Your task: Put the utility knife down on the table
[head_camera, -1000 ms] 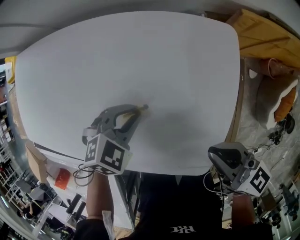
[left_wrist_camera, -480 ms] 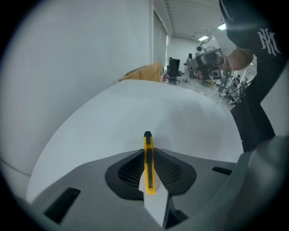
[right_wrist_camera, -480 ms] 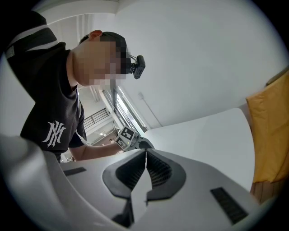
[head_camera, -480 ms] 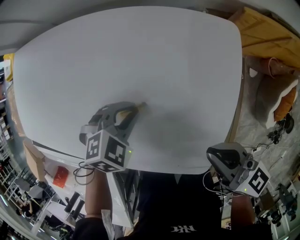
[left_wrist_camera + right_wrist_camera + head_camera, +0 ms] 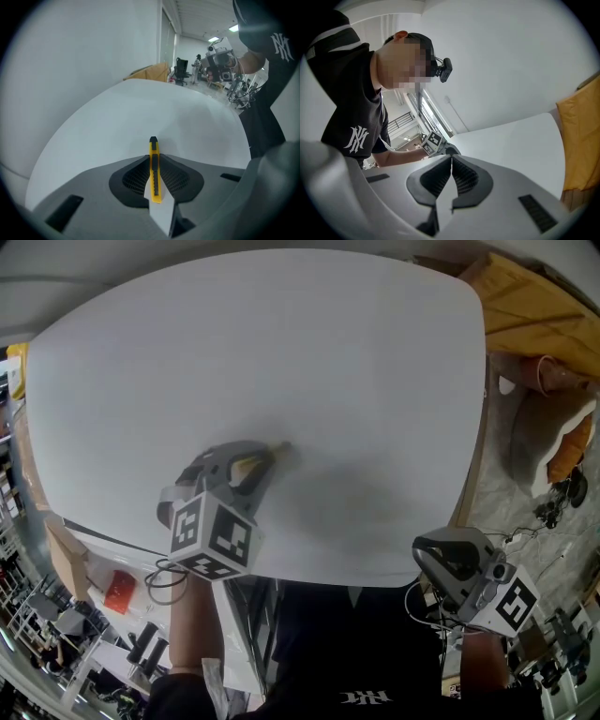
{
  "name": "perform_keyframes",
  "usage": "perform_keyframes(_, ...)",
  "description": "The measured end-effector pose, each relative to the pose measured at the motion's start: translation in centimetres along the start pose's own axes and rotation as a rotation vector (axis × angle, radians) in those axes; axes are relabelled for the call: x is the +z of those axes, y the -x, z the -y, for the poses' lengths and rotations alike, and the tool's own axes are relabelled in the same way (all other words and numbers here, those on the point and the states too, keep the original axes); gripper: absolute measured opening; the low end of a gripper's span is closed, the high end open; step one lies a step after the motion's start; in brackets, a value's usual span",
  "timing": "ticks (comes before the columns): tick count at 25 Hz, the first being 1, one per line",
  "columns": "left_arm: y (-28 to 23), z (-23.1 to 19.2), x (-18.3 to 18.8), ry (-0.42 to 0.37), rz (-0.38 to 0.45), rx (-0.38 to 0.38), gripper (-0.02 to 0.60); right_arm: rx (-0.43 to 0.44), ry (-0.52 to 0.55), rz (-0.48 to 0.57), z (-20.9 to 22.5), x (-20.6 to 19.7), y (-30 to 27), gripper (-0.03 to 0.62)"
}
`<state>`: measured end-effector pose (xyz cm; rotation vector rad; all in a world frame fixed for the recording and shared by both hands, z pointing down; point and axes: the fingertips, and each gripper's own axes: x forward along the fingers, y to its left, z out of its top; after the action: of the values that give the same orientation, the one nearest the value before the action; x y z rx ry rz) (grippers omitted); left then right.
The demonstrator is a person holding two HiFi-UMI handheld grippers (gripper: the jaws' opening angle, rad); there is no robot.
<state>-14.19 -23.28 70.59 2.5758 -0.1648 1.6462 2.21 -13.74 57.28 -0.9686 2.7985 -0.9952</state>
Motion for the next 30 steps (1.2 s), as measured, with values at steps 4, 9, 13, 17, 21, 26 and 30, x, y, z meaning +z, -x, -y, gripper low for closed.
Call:
perform_keyframes(4,-0.1,0.2,-0.1,0.014,0.004,-0.011,0.061,-0.002,-0.002,-0.001,-0.2,-0.1,-0.2,0.005)
perform_keyframes(9,-0.3,0.2,-0.5,0.031,-0.014,-0.031,0.061,-0.001,0.004,-0.003,-0.2,0.0,-0.2,0.005)
perform_keyframes(13,-0.3,0.4,-0.5,0.037,-0.009,-0.039,0.061,-0.001,0.012,-0.006,-0.5,0.0,-0.1,0.005)
perform_keyframes(17,-0.3,0.5,-0.5,0.047,-0.007,-0.048,0.071,0.000,0.018,-0.007,-0.6,0.0,-0.2,0.005)
perform_keyframes(21,0.1,0.1,-0.4,0.038,0.001,-0.020,0.071,-0.001,0.021,-0.010,-0.6,-0.1,-0.1,0.005)
perform_keyframes(26,2.3,-1.0,0.3,0.034,0.096,0.080,0.023,-0.005,0.043,-0.006,-1.1,0.1,0.1,0.005)
perform_keyframes(30,4.8,-0.5,0.8,0.059,0.181,0.111,0.006,-0.012,0.077,0.008,-2.7,1.5,0.2,0.005)
